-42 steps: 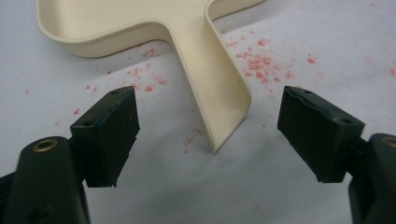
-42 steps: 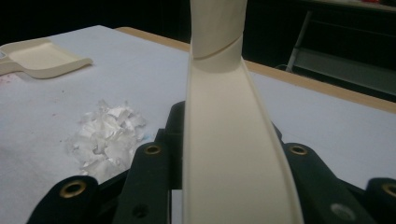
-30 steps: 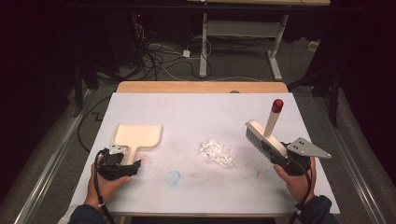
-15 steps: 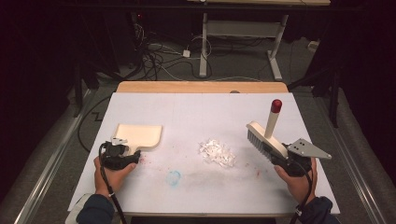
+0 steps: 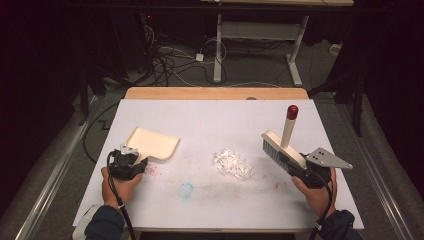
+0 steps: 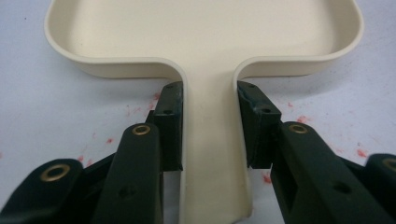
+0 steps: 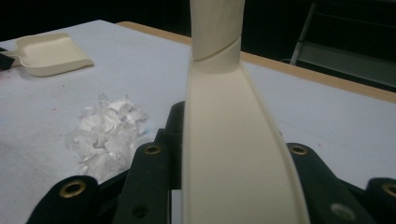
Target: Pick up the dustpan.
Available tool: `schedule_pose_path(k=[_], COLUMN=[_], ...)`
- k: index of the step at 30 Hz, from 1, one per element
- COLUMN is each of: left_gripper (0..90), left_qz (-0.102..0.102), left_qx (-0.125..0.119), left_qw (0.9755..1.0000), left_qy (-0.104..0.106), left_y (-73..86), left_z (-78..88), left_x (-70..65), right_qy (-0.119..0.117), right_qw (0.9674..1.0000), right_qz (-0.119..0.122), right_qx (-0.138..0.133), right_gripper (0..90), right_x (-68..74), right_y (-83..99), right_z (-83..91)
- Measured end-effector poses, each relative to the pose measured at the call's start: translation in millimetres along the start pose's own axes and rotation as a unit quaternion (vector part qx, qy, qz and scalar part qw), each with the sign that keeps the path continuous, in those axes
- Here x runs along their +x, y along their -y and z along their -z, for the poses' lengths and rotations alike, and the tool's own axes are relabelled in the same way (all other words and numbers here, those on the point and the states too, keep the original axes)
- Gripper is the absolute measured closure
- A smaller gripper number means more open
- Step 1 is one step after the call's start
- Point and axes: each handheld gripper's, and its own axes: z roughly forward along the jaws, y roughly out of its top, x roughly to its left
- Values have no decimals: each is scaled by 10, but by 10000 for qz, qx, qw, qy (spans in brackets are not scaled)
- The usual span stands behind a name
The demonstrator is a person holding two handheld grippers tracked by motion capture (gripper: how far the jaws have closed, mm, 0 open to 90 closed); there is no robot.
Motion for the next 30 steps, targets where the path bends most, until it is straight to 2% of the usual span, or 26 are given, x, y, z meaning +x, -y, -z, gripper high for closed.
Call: schedule_pose_path(k=[6,8,10,11,12,14,15,16,17,18,19,20,21,22,25,27,29,30], left_gripper=[635,635,635,635,635,635,635,635,635,635,634,635,634,635,634,635,635,635], left_qz=[-161,-237,-362,-362,-547,-817,-958,-958,-1088,-1237,-1517,-1641,-1641,-1821,-2055,-2247,-2385,-2420], left_qx=[82,63,67,67,126,171,216,216,219,290,368,378,378,451,490,551,626,630], left_qw=[9998,9996,9992,9992,9979,9959,9942,9942,9920,9893,9839,9816,9816,9777,9711,9655,9601,9589], left_qy=[28,142,178,178,308,339,432,432,604,719,868,903,903,941,1113,1193,1319,1344], left_y=[-21,-31,-34,-34,-39,-46,-45,-45,-38,-35,-34,-38,-38,-46,-58,-58,-64,-67], left_z=[62,113,146,146,178,232,259,259,296,319,365,393,393,423,479,515,530,531], left_x=[9,12,-15,-15,-51,-114,-147,-147,-181,-219,-283,-315,-315,-360,-441,-508,-552,-573], right_qy=[-174,-265,-315,-332,-361,-364,-316,-373,-373,-451,-559,-591,-591,-558,-552,-634,-794,-856], right_qw=[9996,9992,9984,9981,9975,9964,9963,9957,9957,9940,9923,9914,9914,9906,9901,9901,9874,9859], right_qz=[-199,-231,-241,-249,-295,-248,-222,-205,-205,-215,-230,-178,-178,-88,-120,-171,-205,-150], right_qx=[27,211,399,455,531,725,762,824,824,973,1079,1154,1154,1249,1281,1241,1351,1429], right_gripper=[680,679,679,679,679,676,675,673,673,670,668,666,666,619,616,610,576,572], right_x=[-8,-25,-35,-41,-38,-59,-70,-88,-88,-106,-135,-140,-140,-152,-177,-193,-200,-188], right_y=[37,84,116,128,132,130,132,134,134,129,119,106,106,79,57,55,37,18], right_z=[-85,-149,-188,-197,-200,-212,-205,-200,-200,-198,-201,-209,-209,-222,-240,-251,-300,-347])
